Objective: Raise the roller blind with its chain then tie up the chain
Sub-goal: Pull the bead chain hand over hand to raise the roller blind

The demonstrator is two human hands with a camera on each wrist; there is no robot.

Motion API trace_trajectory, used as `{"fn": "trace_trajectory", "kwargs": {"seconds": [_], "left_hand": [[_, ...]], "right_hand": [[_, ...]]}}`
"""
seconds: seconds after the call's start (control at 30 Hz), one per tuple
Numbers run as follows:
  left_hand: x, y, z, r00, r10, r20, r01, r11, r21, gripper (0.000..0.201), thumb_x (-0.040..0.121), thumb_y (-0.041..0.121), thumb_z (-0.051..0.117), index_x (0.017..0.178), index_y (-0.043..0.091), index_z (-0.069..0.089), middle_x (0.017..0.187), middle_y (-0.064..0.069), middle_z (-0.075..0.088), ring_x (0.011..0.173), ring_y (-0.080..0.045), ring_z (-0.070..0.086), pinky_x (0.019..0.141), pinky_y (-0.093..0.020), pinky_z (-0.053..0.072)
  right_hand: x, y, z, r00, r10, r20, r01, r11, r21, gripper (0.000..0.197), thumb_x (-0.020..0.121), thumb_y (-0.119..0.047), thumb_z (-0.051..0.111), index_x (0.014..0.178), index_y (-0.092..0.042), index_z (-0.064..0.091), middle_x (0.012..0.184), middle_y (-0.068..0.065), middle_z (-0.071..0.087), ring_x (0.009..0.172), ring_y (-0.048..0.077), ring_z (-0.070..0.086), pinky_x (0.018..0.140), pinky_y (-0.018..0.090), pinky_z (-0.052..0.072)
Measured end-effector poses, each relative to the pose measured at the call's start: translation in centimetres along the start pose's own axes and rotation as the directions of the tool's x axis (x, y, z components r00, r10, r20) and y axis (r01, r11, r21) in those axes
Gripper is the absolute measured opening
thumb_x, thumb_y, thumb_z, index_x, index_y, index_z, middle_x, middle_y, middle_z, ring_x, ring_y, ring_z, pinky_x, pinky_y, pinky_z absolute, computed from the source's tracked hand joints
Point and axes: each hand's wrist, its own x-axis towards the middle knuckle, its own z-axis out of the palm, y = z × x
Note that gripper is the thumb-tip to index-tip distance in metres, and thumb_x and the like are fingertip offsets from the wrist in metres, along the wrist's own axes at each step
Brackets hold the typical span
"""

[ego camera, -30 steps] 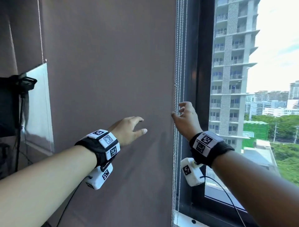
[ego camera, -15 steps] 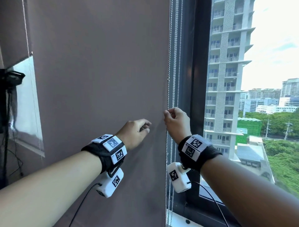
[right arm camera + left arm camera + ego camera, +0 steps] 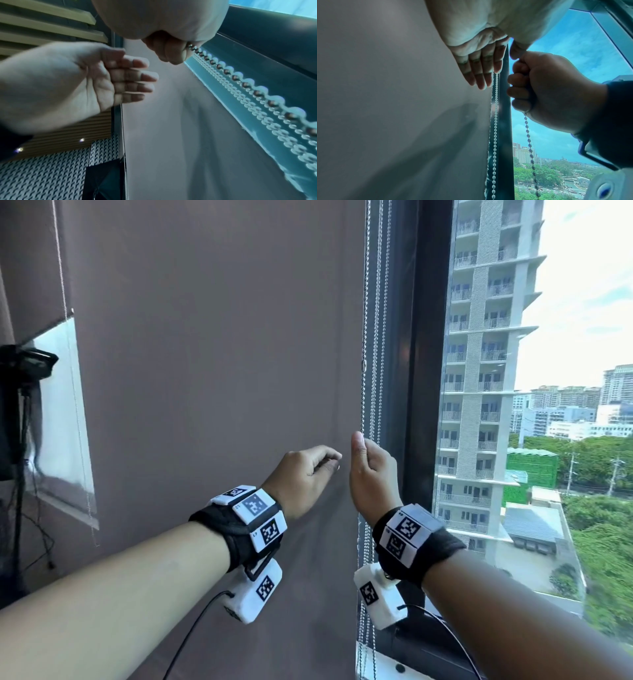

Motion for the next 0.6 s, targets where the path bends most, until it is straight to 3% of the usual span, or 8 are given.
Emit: {"fn": "trace_trajectory", "kwargs": {"seconds": [0.1, 0.27, 0.4, 0.5, 0.6], "left_hand": [[-0.1, 0.2, 0.3, 0.999, 0.037, 0.017, -0.037, 0.999, -0.028, 0.019, 0.094, 0.026, 0.053, 0.103, 0.018, 0.067, 0.077, 0.013, 0.064, 0.078, -0.004, 0.062, 0.081, -0.021, 0.048], [-0.3, 0.9, 0.7, 0.994, 0.096, 0.055, -0.091, 0.991, -0.094, 0.022, 0.095, 0.027, 0.046, 0.098, 0.019, 0.066, 0.078, 0.009, 0.066, 0.080, -0.015, 0.063, 0.082, -0.032, 0.051], [-0.3, 1.7, 1.0, 0.991, 0.129, 0.046, -0.121, 0.983, -0.136, 0.026, 0.096, 0.026, 0.043, 0.103, 0.016, 0.066, 0.092, -0.002, 0.073, 0.089, -0.012, 0.066, 0.085, -0.023, 0.050], [-0.3, 2.1, 1.2, 0.995, 0.103, 0.009, -0.101, 0.985, -0.141, 0.029, 0.096, 0.027, 0.044, 0.112, 0.014, 0.065, 0.101, -0.001, 0.072, 0.096, -0.006, 0.065, 0.089, -0.015, 0.046], [-0.7, 2.5, 1.8, 0.997, 0.077, 0.022, -0.071, 0.976, -0.208, 0.030, 0.096, 0.029, 0.043, 0.110, 0.014, 0.065, 0.099, 0.001, 0.071, 0.095, -0.006, 0.066, 0.088, -0.017, 0.048]], "right_hand": [[-0.3, 0.0, 0.0, 1.000, -0.004, -0.012, 0.005, 1.000, 0.028, 0.050, 0.103, -0.026, 0.043, 0.057, -0.021, 0.024, 0.050, -0.013, 0.025, 0.045, 0.004, 0.025, 0.046, 0.018, 0.023], [-1.3, 0.2, 0.0, 1.000, -0.016, 0.019, 0.014, 0.996, 0.093, 0.057, 0.104, -0.026, 0.041, 0.047, -0.031, 0.044, 0.042, -0.016, 0.040, 0.046, 0.002, 0.034, 0.052, 0.024, 0.030], [-2.8, 0.4, 0.0, 0.999, 0.002, 0.040, -0.008, 0.989, 0.150, 0.061, 0.105, -0.020, 0.040, 0.050, -0.042, 0.057, 0.044, -0.019, 0.047, 0.046, -0.001, 0.042, 0.052, 0.014, 0.032], [-3.9, 0.7, 0.0, 0.999, 0.028, 0.023, -0.031, 0.986, 0.165, 0.056, 0.104, -0.026, 0.042, 0.049, -0.031, 0.049, 0.047, -0.015, 0.037, 0.049, 0.004, 0.033, 0.050, 0.022, 0.030], [-4.8, 1.1, 0.2, 0.998, 0.058, 0.013, -0.059, 0.983, 0.176, 0.048, 0.096, -0.041, 0.042, 0.056, -0.016, 0.035, 0.056, 0.002, 0.033, 0.054, 0.019, 0.029, 0.052, 0.035, 0.026]]}}
